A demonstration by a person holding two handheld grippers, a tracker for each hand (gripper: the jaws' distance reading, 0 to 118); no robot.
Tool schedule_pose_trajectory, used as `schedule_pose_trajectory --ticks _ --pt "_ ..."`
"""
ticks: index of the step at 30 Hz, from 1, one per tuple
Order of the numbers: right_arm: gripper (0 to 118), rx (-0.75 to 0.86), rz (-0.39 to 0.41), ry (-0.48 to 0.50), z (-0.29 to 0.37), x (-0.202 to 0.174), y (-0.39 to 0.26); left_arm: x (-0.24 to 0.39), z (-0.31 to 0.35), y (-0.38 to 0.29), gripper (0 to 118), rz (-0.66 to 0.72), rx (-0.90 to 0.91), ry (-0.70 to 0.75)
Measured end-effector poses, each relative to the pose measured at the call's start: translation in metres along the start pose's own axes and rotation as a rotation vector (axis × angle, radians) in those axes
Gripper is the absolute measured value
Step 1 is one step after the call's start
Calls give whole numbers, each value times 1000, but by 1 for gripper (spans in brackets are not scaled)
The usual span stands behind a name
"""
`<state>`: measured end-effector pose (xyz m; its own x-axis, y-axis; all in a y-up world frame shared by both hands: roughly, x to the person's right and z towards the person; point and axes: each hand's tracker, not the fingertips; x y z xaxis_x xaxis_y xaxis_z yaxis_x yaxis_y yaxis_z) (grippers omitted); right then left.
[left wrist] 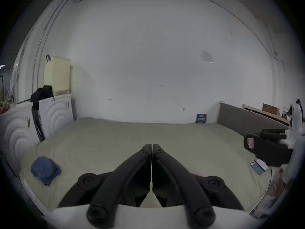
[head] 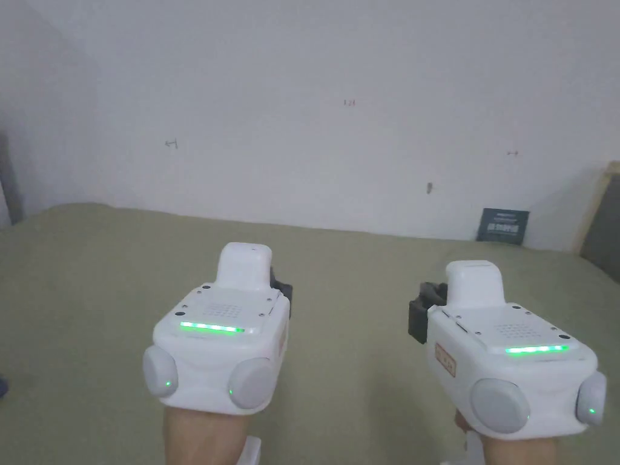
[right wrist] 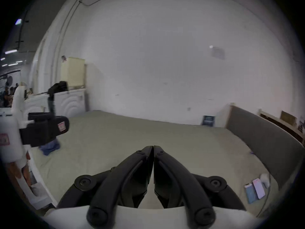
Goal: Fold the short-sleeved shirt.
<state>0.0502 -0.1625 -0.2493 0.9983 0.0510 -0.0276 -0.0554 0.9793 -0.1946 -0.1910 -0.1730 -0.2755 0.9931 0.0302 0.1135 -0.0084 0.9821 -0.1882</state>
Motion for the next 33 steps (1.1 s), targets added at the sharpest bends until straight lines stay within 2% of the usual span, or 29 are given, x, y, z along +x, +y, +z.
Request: schedule_pose_trajectory --ticks 2,5,9,14,29,33 --pt "6 22 -43 -8 10 16 -1 17 4 -1 2 -55 5 17" --pt "6 36 23 -56 17 24 -7 27 7 -1 2 -63 4 19" --pt "6 59 -39 -80 19 24 -13 25 11 5 2 -78 -1 23" --pt "6 62 -69 -55 12 16 -11 15 16 13 2 -108 26 46" --pt "6 87 -37 -52 5 0 -8 -8 10 12 2 -74 14 74" --pt "7 94 -51 -40 5 -1 -5 -11 10 12 4 -65 18 86"
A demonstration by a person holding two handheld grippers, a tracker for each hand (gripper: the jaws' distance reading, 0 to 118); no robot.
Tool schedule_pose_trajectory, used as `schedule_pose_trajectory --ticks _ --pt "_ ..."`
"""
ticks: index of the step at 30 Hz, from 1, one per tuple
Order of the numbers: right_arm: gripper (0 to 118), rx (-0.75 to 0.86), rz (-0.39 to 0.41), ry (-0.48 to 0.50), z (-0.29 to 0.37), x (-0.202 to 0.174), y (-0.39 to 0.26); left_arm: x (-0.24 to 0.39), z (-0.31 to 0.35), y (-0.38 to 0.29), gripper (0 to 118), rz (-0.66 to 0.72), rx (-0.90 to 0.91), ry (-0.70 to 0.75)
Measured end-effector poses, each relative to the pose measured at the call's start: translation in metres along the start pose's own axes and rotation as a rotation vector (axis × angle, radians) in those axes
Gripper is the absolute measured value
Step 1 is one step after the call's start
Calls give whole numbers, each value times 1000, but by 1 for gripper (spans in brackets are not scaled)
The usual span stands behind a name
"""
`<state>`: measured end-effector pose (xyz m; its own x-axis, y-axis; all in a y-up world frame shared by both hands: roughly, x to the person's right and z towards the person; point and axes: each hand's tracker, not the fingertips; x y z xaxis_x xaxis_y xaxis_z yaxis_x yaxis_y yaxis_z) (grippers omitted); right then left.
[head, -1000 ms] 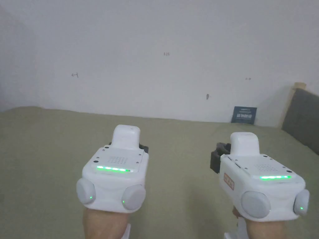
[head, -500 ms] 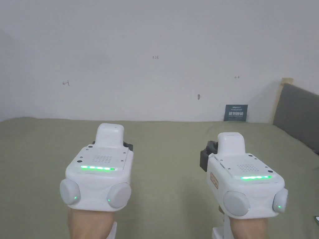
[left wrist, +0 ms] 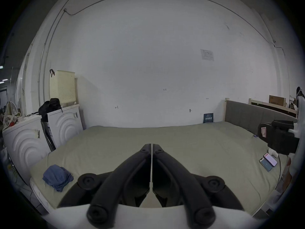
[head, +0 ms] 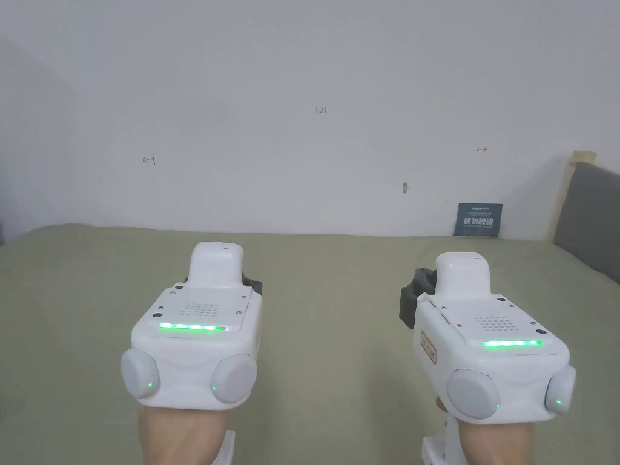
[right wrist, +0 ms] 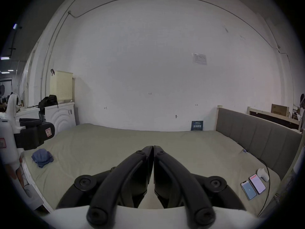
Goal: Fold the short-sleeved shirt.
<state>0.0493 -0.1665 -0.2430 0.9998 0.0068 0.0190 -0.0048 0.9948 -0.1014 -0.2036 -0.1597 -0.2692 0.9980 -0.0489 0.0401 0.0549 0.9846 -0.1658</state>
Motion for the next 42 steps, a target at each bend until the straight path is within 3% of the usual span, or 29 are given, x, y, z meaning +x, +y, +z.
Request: schedule_pose_trajectory --ticks 1,2,3,4,5,6,7,9,22,29,42 --pt "7 3 7 -5 0 -1 0 -2 -1 0 8 9 -3 -3" --pt "15 9 15 -11 1 -1 0 -4 -2 1 13 18 -12 -11" --pt "39 20 19 -22 2 -1 0 -4 -3 0 23 17 -16 -12" --pt "74 32 17 -18 3 -1 1 -5 -5 -1 45 16 -21 0" --pt "116 24 21 -28 2 -1 3 -6 -7 -2 95 19 -27 7" --pt "116 9 17 -33 1 1 3 -8 -9 -2 118 22 -45 16" --pt "116 92 -7 -41 5 2 2 -10 -11 -4 118 37 -49 19" --pt "118 17 12 -24 0 2 0 -13 -8 -5 118 47 -12 35" --pt "118 22 24 -9 -1 -3 8 -17 -4 -2 118 23 9 87" --pt "118 16 2 -13 -2 2 8 -20 1 2 118 66 28 -32" --pt "118 3 -5 8 -1 5 8 -7 3 7 118 44 -30 -13"
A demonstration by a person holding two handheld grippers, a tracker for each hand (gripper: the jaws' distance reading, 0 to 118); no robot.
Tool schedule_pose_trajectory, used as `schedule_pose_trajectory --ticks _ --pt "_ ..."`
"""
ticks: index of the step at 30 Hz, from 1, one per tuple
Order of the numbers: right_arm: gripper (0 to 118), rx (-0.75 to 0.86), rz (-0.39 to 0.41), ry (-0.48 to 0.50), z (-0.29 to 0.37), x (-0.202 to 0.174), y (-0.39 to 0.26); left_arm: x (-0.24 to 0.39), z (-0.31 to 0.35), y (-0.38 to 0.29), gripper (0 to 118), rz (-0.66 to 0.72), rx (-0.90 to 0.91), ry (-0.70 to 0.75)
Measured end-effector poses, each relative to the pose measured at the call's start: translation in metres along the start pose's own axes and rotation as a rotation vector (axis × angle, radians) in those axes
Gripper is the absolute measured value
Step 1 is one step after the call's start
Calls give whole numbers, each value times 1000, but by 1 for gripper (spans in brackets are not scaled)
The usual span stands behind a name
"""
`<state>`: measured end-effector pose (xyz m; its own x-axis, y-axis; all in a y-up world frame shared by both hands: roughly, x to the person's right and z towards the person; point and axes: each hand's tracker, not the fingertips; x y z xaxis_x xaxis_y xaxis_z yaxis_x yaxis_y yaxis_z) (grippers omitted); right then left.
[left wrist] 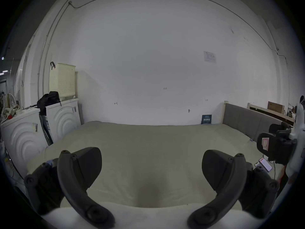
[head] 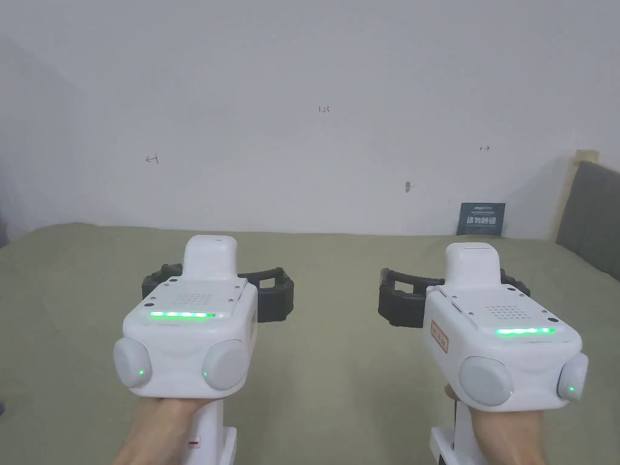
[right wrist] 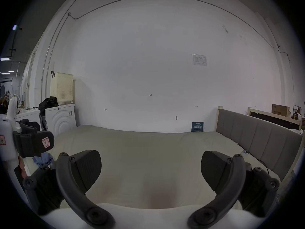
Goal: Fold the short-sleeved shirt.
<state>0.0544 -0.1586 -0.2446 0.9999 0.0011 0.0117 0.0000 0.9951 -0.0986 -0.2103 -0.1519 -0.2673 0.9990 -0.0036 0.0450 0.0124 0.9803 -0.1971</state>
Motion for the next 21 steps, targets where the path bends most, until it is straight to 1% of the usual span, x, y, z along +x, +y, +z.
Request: schedule_pose_trajectory --ticks 6,12,16,18,21 --pt "118 -2 9 7 1 -2 0 8 0 -1 118 -70 -27 4" --pt "118 -8 7 9 1 -2 0 4 -2 2 118 -9 -67 10" --pt "118 -8 13 10 1 -4 -1 5 -6 3 118 -26 -116 62" --pt "118 -15 14 9 0 -5 -1 6 -6 2 118 -25 -107 70" --pt "118 -18 11 13 0 -6 -1 2 -3 1 118 -15 -76 39"
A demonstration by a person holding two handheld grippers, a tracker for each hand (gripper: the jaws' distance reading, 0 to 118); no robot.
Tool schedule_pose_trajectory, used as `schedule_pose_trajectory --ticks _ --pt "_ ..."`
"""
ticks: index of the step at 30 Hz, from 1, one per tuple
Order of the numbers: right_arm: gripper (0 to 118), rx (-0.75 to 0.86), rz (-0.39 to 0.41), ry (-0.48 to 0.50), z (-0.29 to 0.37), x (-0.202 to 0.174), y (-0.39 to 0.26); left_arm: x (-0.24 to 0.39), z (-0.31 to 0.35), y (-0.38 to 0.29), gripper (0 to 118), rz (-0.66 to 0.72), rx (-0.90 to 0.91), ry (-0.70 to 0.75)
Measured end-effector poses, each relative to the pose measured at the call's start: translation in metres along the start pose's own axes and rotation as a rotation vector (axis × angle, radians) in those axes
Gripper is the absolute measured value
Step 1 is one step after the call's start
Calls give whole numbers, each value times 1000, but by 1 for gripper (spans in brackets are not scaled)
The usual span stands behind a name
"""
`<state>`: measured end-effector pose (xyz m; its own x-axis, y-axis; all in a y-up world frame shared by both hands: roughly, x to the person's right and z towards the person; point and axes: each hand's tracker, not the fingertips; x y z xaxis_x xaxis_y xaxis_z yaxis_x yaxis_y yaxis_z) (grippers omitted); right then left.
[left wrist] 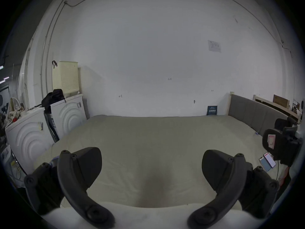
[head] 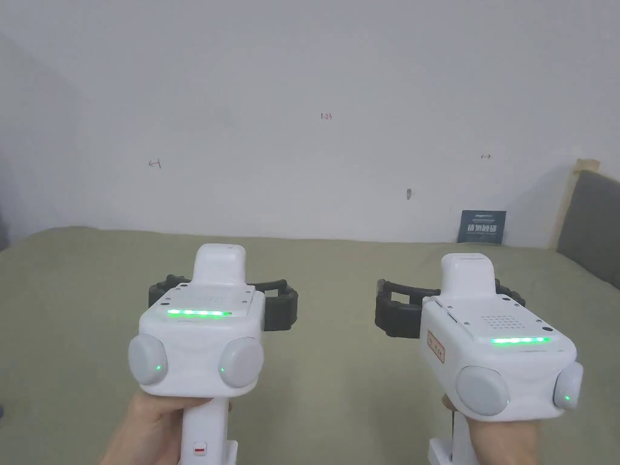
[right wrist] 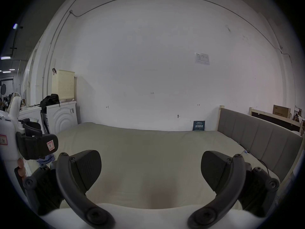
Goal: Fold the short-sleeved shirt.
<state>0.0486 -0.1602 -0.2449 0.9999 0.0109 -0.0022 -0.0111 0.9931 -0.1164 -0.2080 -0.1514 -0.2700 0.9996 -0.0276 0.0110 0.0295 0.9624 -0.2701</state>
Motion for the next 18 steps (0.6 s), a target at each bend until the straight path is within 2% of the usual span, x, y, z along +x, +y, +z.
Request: schedule_pose_trajectory --ticks 11,15,18 --pt "118 -6 -8 1 -2 1 2 6 3 5 118 -25 -11 -6" --pt "118 7 8 0 -3 0 2 1 3 6 118 21 -49 -59" --pt "118 33 16 -22 -2 -3 0 -3 4 5 118 76 -2 -68"
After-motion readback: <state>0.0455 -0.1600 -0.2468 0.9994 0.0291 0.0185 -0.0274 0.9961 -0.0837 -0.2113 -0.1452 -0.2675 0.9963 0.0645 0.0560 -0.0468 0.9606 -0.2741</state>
